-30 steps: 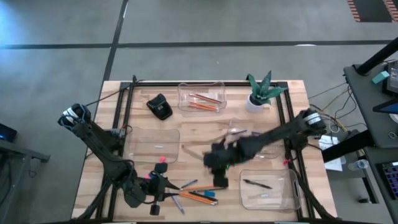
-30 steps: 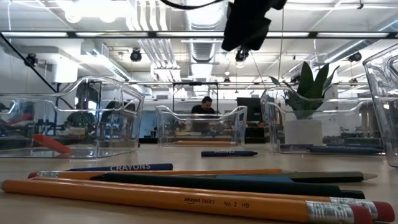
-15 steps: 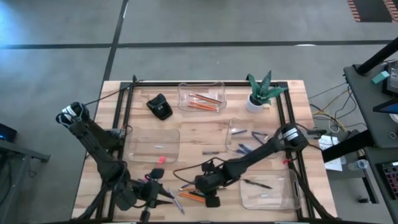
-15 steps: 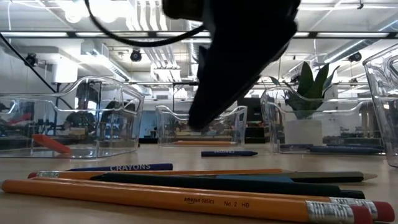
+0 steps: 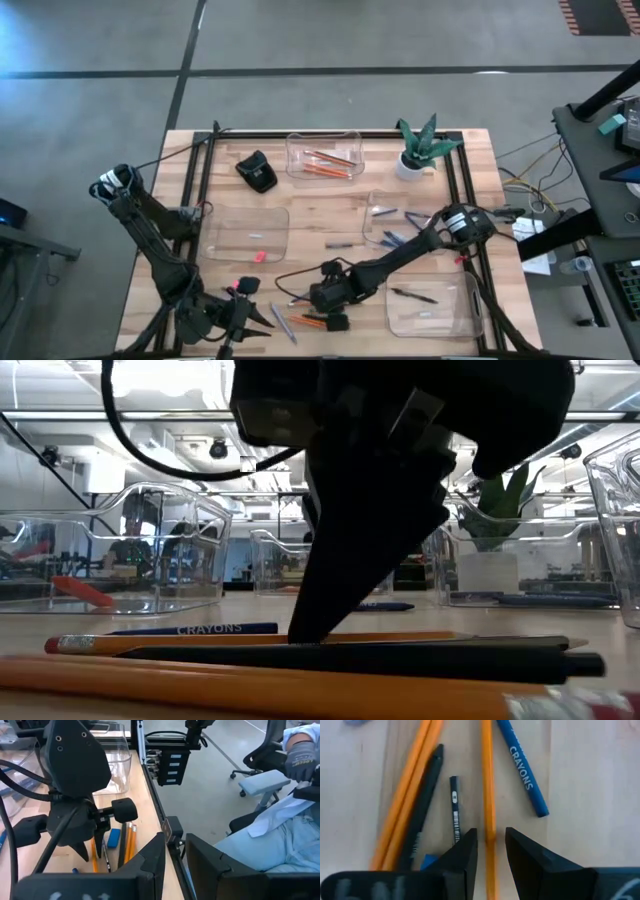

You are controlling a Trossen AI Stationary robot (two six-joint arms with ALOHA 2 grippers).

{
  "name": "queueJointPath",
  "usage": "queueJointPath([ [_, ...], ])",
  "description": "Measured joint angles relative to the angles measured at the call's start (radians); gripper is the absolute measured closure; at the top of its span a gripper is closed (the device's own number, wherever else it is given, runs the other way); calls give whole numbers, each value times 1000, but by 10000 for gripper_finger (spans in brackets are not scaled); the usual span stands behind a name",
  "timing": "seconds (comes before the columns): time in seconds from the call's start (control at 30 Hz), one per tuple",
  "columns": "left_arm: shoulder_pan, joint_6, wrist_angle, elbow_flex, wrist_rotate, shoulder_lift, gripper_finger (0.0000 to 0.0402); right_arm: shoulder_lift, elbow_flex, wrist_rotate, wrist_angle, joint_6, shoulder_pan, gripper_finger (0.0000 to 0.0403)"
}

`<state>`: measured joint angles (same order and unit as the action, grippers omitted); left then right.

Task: Sort crayons/erasers/pens/pencils in bins
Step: Put the yellow pencil into the top transparent bin

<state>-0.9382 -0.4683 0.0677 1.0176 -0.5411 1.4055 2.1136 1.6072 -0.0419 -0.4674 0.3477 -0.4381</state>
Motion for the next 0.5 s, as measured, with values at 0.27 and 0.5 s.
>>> queueJointPath([
  [0.27,0,0,0,0,0,-1,340,4,-4,-64,-11,-8,0,310],
  [0.5,0,3,0,0,0,-1,340,44,4,-71,-60,0,0,321],
])
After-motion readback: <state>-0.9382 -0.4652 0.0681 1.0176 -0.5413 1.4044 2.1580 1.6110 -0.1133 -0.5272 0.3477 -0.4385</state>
